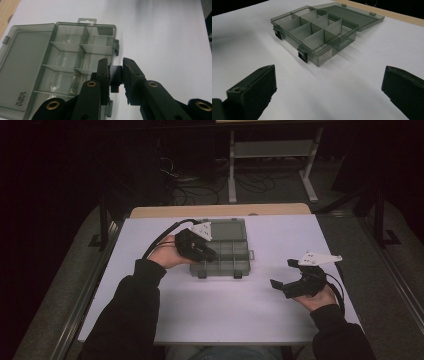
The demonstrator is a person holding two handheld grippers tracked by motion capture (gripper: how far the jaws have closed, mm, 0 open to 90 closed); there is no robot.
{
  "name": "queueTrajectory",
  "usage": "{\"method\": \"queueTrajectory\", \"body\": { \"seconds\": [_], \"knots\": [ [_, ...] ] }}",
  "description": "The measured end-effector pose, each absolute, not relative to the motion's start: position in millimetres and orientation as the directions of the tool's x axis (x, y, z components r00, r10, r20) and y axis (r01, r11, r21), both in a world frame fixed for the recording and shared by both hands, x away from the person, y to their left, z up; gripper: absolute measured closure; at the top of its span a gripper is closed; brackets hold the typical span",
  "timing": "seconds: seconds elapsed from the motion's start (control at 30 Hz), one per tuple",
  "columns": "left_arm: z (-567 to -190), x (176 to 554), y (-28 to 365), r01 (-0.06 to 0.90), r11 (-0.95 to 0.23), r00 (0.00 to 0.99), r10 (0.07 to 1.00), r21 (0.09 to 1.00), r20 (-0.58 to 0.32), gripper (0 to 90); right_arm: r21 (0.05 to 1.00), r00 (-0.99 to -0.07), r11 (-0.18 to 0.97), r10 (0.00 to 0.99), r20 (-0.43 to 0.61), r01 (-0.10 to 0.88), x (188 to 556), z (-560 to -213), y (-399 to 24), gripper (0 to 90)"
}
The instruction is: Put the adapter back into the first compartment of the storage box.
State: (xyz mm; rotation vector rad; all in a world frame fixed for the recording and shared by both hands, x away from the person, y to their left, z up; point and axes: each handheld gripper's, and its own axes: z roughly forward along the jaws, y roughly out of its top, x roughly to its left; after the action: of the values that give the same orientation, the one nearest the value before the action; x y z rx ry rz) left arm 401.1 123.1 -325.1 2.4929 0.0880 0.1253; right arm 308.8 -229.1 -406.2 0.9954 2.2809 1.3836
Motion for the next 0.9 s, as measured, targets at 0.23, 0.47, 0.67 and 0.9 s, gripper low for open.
{"method": "queueTrajectory", "body": {
  "seconds": [0.23, 0.47, 0.67, 0.9],
  "knots": [
    [-319.8, 413.4, 127.6, 0.057, -0.794, 0.991, 0.12, 0.605, 0.064, 75.7, 0.863, -0.717, 0.298, 0.689, 0.102, 0.408, 308.8, -406.1, -229.3, 0.0],
    [-317.6, 424.8, 131.4, 0.081, -0.781, 0.988, 0.147, 0.619, 0.056, 75.7, 0.862, -0.718, 0.299, 0.688, 0.102, 0.41, 308.8, -406.3, -229.1, 0.0],
    [-319.6, 434.9, 137.4, 0.111, -0.778, 0.983, 0.177, 0.619, 0.047, 75.7, 0.861, -0.719, 0.3, 0.688, 0.103, 0.411, 309.0, -406.3, -229.0, 0.0],
    [-325.3, 450.6, 147.5, 0.154, -0.765, 0.973, 0.227, 0.626, 0.039, 75.7, 0.859, -0.718, 0.304, 0.688, 0.101, 0.412, 308.9, -406.7, -229.3, 0.0]
  ]
}}
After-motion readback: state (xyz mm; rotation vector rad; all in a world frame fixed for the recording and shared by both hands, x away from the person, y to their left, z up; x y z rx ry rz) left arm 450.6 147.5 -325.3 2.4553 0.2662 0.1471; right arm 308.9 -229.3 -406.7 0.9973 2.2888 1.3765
